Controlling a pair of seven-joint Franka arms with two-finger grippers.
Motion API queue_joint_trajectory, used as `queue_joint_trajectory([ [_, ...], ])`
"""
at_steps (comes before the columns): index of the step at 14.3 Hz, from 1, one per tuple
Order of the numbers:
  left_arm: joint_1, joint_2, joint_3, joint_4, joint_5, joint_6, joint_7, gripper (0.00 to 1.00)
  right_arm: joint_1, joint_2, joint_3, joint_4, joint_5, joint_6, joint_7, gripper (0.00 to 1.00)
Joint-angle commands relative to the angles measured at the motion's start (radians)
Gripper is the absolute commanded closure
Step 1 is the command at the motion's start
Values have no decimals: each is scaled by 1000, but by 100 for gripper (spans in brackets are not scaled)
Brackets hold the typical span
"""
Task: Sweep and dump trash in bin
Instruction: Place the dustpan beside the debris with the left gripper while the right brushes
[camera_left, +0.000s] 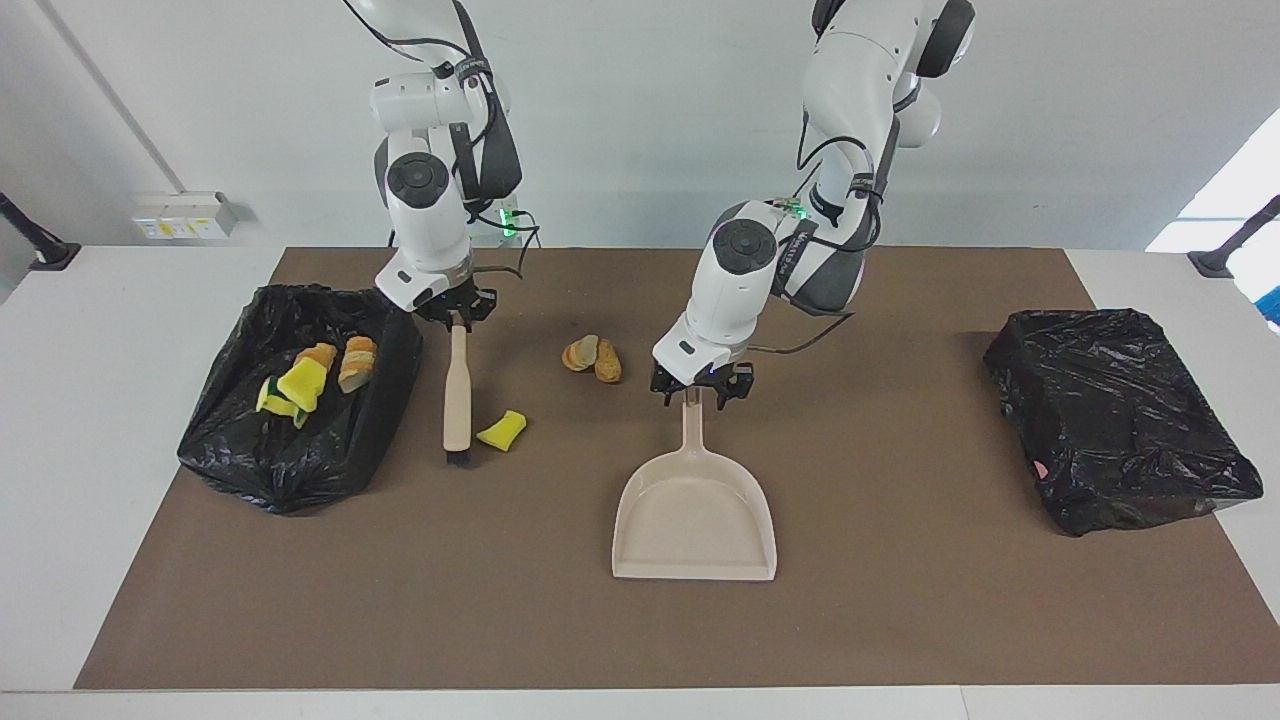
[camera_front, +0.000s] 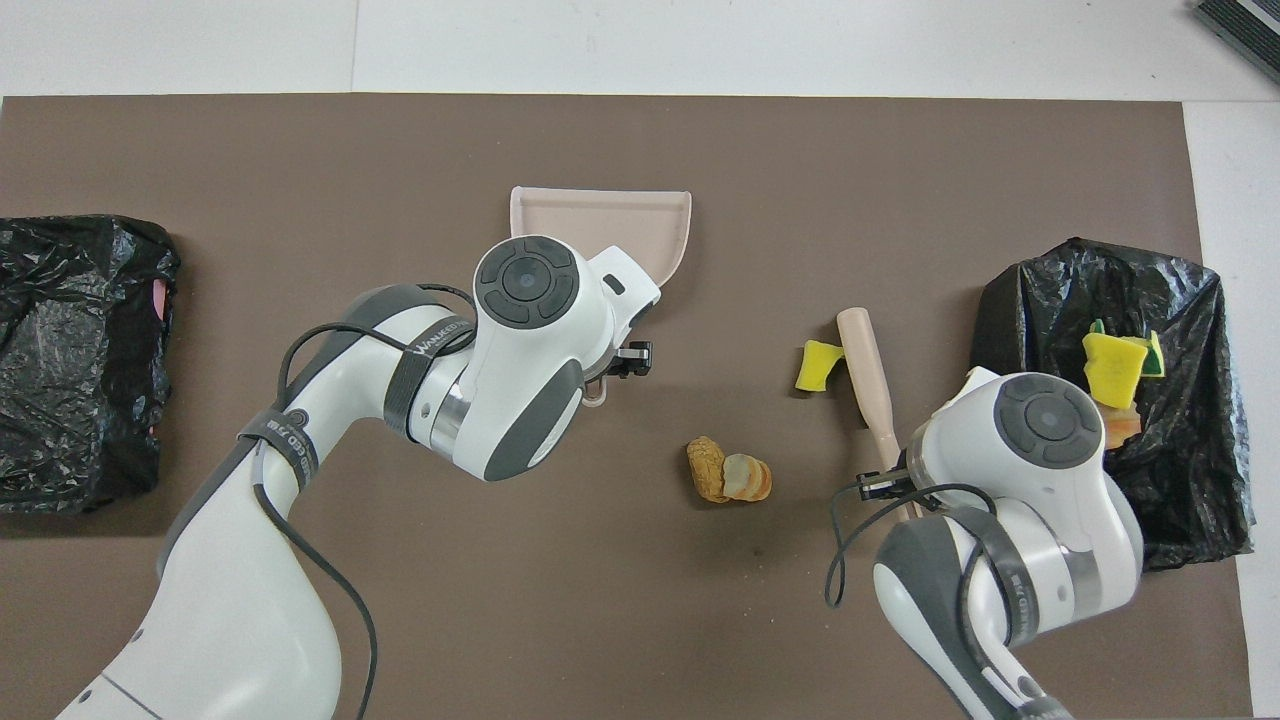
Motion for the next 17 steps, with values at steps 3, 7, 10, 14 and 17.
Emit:
queue_joint_trajectory([
  [3, 2, -8, 7, 0, 17, -42, -2, 100, 107, 5, 4, 16, 248, 11, -37, 100],
  [7, 45, -51, 12, 2, 20, -128, 97, 100, 158, 14, 4, 49, 260, -6, -29, 100],
  [10, 96, -106, 12, 0, 38, -227, 309, 100, 169, 23, 3, 127, 258, -99, -38, 100],
  [14, 154, -190, 18, -12, 52, -364, 583, 100, 135, -6, -3, 179, 238, -230, -28, 100],
  [17, 245, -300, 18, -70, 52, -491, 896, 100, 109, -42, -5, 135, 237, -207, -25, 100],
])
